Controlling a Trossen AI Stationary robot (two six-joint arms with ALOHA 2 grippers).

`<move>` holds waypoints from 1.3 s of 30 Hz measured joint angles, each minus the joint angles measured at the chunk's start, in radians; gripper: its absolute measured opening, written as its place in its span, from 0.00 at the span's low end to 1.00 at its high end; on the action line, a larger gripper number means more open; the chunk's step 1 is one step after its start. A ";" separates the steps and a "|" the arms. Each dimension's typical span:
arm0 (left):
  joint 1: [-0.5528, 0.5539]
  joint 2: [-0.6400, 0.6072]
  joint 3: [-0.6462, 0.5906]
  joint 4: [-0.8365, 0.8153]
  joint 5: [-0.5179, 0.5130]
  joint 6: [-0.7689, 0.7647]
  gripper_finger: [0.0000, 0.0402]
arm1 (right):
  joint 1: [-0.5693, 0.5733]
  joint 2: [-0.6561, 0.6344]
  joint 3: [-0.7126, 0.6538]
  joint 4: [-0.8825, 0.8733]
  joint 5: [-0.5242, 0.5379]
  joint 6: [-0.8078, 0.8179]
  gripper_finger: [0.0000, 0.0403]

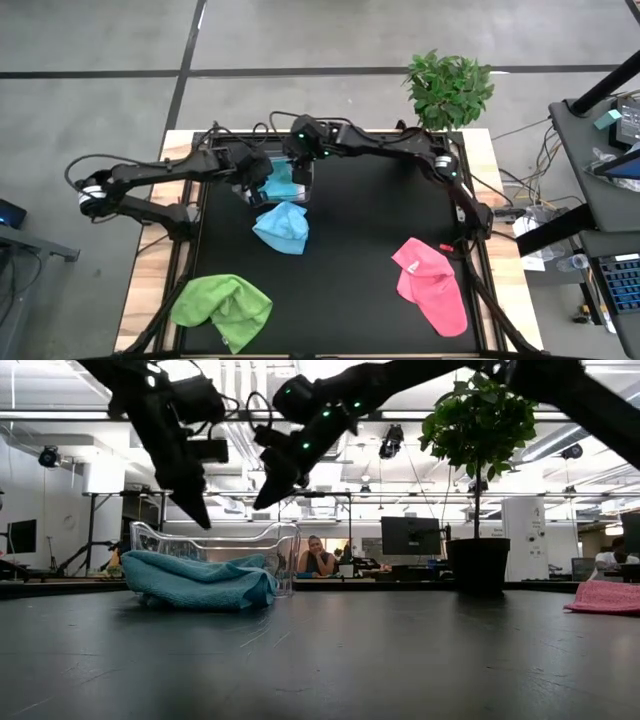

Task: Fold microfiber towels
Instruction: Put the blue microfiber cloth into the transparent bin

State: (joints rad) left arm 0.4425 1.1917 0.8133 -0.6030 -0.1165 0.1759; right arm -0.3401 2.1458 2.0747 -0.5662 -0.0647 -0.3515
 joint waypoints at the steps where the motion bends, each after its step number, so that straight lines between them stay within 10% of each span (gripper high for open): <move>1: 0.008 0.006 -0.006 0.001 0.000 0.006 0.00 | 0.000 0.022 0.032 -0.016 0.000 0.000 0.32; 39: 0.049 0.157 -0.110 0.071 -0.023 0.013 0.00 | -0.005 0.271 0.268 -0.260 0.049 0.010 0.32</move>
State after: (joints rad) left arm 0.4919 1.3492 0.7033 -0.5321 -0.1390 0.1886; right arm -0.3450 2.4165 2.3424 -0.8265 -0.0157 -0.3415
